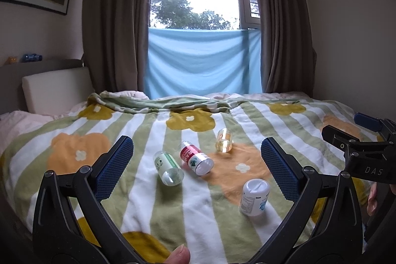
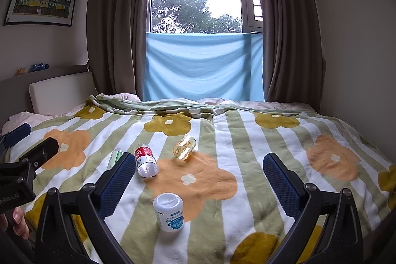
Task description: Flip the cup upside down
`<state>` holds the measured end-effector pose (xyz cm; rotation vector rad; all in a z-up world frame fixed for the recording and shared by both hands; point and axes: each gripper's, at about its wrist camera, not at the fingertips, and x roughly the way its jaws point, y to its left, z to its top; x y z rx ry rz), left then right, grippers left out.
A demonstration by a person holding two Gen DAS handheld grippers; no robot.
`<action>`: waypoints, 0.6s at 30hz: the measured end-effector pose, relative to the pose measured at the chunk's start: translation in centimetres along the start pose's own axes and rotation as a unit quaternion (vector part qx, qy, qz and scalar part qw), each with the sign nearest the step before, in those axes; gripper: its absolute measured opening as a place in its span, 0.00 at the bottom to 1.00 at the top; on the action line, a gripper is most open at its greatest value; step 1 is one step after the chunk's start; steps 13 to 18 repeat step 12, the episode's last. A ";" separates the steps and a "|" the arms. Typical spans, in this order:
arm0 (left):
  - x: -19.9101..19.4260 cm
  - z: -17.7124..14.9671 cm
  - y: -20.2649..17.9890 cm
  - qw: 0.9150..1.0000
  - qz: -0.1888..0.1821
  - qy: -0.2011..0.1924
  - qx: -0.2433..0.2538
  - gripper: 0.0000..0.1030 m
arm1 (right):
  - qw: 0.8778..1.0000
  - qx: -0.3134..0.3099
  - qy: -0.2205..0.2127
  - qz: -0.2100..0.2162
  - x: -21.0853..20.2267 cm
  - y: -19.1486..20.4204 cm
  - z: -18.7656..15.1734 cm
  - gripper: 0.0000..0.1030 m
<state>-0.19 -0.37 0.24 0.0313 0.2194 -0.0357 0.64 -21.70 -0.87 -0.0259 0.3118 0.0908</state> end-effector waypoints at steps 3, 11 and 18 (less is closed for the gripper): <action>0.0 0.0 0.2 1.000 -0.002 -0.001 -0.005 1.00 | 1.000 0.000 0.000 0.000 0.0 0.0 0.0 1.00; 0.1 -0.1 0.7 1.000 -0.004 0.001 -0.013 1.00 | 1.000 0.000 0.000 0.000 0.0 0.0 0.0 1.00; 0.1 -0.1 0.8 1.000 -0.004 0.001 -0.013 1.00 | 1.000 0.000 0.000 0.001 0.0 0.0 0.0 1.00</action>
